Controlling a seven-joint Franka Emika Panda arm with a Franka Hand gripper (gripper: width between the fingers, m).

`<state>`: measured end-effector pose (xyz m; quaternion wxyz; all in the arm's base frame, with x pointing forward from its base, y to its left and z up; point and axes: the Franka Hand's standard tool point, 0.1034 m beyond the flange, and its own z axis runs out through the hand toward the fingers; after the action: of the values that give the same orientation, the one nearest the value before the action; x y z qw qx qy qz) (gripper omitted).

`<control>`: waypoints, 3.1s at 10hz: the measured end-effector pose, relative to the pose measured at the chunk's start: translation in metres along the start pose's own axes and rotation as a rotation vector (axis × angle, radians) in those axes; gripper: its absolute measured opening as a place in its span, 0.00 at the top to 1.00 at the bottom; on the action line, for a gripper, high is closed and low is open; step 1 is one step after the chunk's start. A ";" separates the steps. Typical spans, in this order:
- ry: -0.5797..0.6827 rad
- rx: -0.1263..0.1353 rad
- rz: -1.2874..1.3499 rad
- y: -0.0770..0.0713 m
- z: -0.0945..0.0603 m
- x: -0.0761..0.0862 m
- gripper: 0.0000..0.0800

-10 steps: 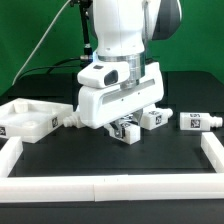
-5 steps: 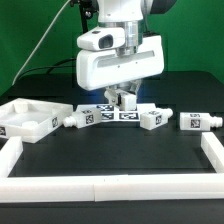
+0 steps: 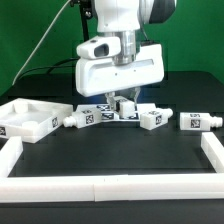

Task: Assemble one leg

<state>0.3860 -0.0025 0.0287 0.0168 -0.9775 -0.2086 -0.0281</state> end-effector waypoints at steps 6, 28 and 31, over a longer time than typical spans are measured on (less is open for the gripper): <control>-0.032 0.023 0.049 0.001 0.018 -0.016 0.63; -0.131 0.086 0.238 0.108 -0.070 -0.044 0.19; -0.110 0.060 0.440 0.154 -0.062 -0.076 0.19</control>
Offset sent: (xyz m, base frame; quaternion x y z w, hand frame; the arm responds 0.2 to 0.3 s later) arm 0.0004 -0.0104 -0.0172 0.0117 -0.0011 0.0297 0.9995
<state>0.3767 -0.1768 0.0830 0.0401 -0.9985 0.0084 0.0359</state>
